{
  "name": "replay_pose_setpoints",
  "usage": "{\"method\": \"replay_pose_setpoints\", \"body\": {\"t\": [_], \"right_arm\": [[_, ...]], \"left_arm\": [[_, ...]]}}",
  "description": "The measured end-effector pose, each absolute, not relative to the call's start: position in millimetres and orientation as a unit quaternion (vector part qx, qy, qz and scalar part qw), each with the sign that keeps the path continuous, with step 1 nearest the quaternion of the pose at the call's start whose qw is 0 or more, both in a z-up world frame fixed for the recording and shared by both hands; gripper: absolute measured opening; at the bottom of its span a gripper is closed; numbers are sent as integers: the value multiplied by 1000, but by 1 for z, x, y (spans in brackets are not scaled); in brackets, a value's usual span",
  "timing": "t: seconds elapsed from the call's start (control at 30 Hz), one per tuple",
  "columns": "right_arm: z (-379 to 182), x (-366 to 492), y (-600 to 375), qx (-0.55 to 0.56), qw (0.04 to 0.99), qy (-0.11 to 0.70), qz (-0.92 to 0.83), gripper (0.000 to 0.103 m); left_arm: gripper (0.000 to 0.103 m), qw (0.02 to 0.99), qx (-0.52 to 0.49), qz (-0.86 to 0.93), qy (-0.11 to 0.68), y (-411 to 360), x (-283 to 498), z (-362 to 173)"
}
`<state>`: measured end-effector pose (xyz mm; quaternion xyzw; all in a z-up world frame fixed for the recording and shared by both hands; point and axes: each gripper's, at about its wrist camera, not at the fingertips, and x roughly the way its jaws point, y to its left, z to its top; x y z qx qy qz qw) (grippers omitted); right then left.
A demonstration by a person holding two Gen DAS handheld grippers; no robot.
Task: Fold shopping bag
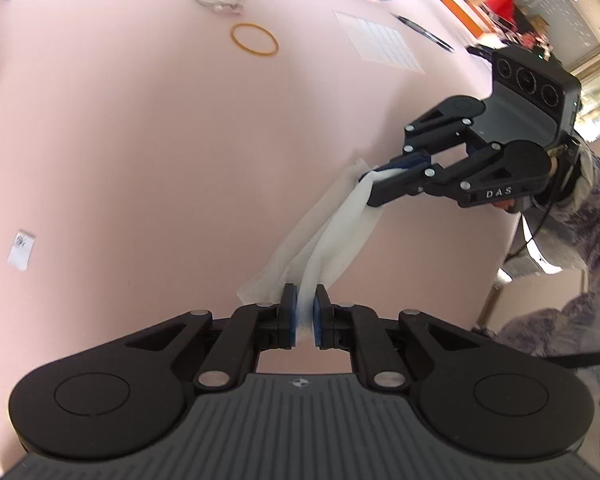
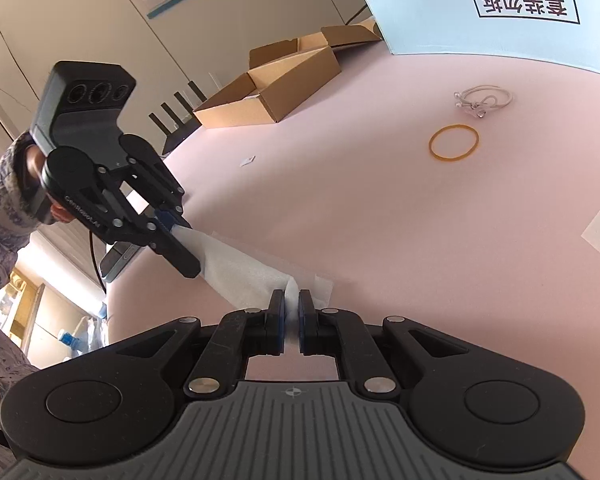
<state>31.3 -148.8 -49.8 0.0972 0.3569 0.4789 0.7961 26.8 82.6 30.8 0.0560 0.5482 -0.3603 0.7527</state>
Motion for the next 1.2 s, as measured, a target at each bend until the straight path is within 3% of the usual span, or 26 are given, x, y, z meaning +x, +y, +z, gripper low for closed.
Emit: {"method": "replay_pose_setpoints", "body": {"t": [0.17,0.27,0.33,0.4,0.5,0.83,0.9,1.0,1.1,1.13,1.17,1.2], "right_arm": [[-49,23,-143,71,812,340,468,4],[-48,20,-140,58,819,334,463,4],[-48,18,-138,53,824,330,457,4],[-48,17,-137,53,828,327,451,4],[-47,14,-135,47,833,325,445,4],[-49,13,-136,59,837,318,440,5],[-50,11,-138,65,840,314,438,5],[-52,7,-140,75,844,307,434,5],[-49,-3,-139,71,853,294,425,12],[-47,-8,-139,62,861,284,418,24],[-45,-13,-138,51,869,273,410,41],[-42,-18,-138,39,879,260,397,44]], "left_arm": [[42,874,105,-284,380,75,-45,73],[41,914,105,-270,284,63,-68,77],[38,919,76,-284,261,51,-76,66],[24,925,45,-275,258,43,-73,52],[20,924,20,-251,287,28,-61,29],[23,925,81,-203,312,21,-39,7],[32,927,89,-197,308,21,-39,4],[35,927,75,-198,311,28,-37,1],[36,925,60,-201,315,33,-35,1],[36,926,61,-200,315,33,-35,1],[36,927,65,-199,312,31,-36,0],[37,927,69,-198,310,31,-37,0]]}}
